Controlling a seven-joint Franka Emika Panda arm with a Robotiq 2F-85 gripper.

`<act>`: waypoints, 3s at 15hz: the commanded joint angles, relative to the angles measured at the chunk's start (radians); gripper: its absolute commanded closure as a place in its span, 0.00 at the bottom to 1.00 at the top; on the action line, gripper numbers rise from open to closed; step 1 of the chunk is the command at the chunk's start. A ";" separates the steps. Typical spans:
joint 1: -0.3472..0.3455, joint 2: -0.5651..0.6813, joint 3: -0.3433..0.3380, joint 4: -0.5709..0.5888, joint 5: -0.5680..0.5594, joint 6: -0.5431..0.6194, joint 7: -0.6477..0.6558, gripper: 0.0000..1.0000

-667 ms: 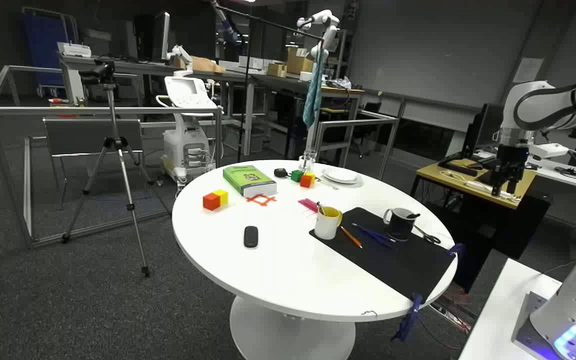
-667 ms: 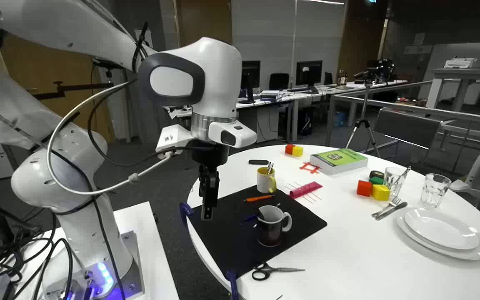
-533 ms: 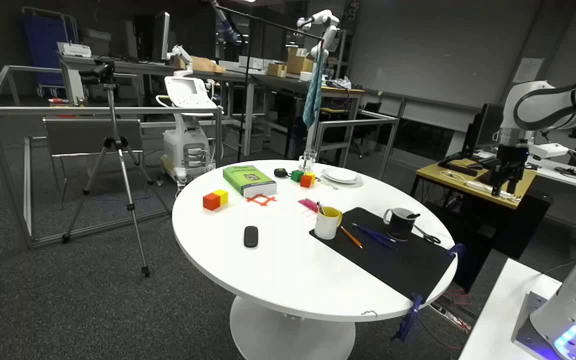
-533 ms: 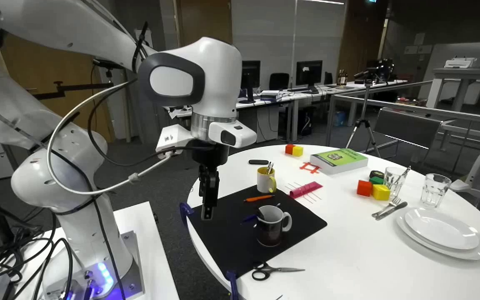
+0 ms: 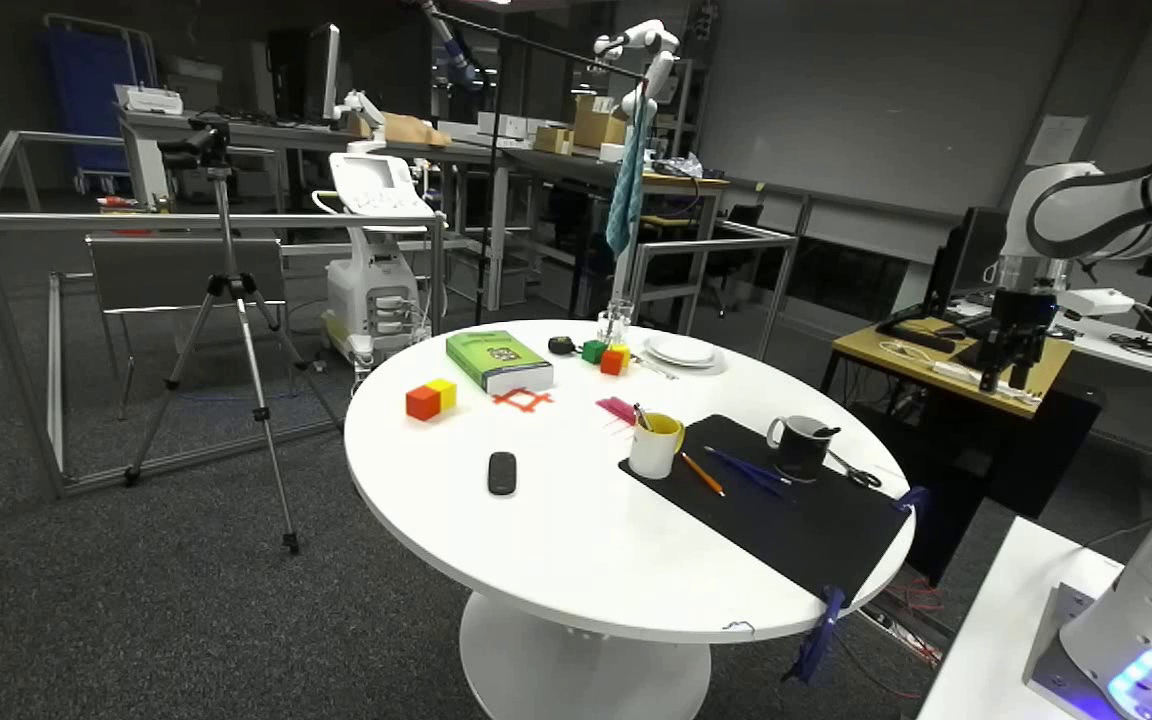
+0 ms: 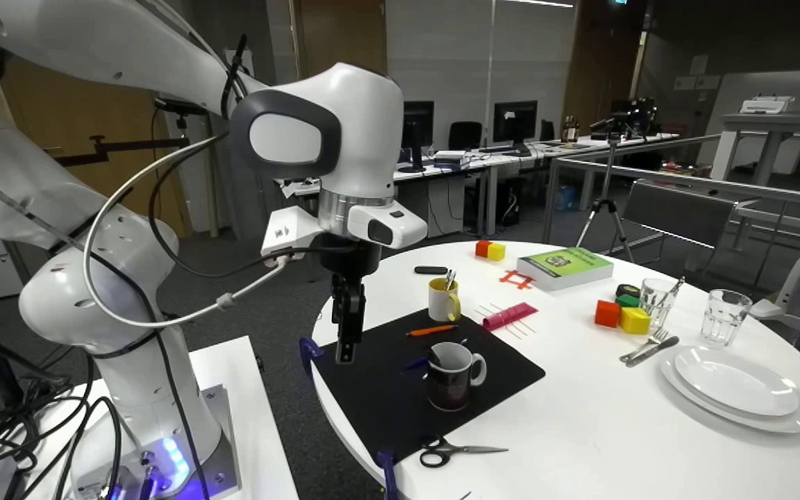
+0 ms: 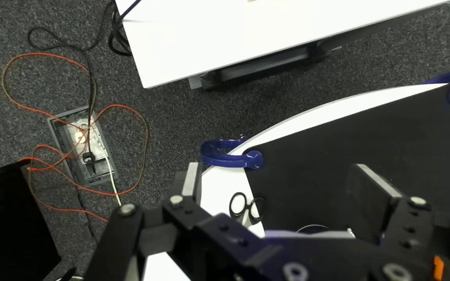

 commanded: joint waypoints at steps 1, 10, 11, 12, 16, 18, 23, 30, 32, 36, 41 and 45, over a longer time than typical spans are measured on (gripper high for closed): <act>0.024 -0.002 -0.032 -0.001 0.077 0.002 -0.051 0.00; 0.024 -0.026 -0.041 -0.018 0.136 0.111 -0.098 0.00; 0.025 -0.028 -0.043 -0.021 0.141 0.131 -0.101 0.00; 0.026 -0.030 -0.045 -0.023 0.145 0.150 -0.106 0.00; 0.039 -0.042 -0.064 -0.034 0.196 0.226 -0.140 0.00; 0.020 -0.006 -0.041 -0.005 0.183 0.185 -0.114 0.00; 0.029 -0.006 -0.054 -0.006 0.201 0.186 -0.122 0.00; 0.062 -0.031 -0.082 -0.028 0.317 0.319 -0.157 0.00; 0.050 -0.032 -0.072 -0.033 0.308 0.365 -0.138 0.00; 0.008 -0.029 -0.037 -0.040 0.240 0.453 -0.092 0.00; -0.068 0.170 0.036 -0.021 0.076 0.667 0.072 0.00; -0.166 0.371 0.119 -0.004 -0.071 0.870 0.261 0.00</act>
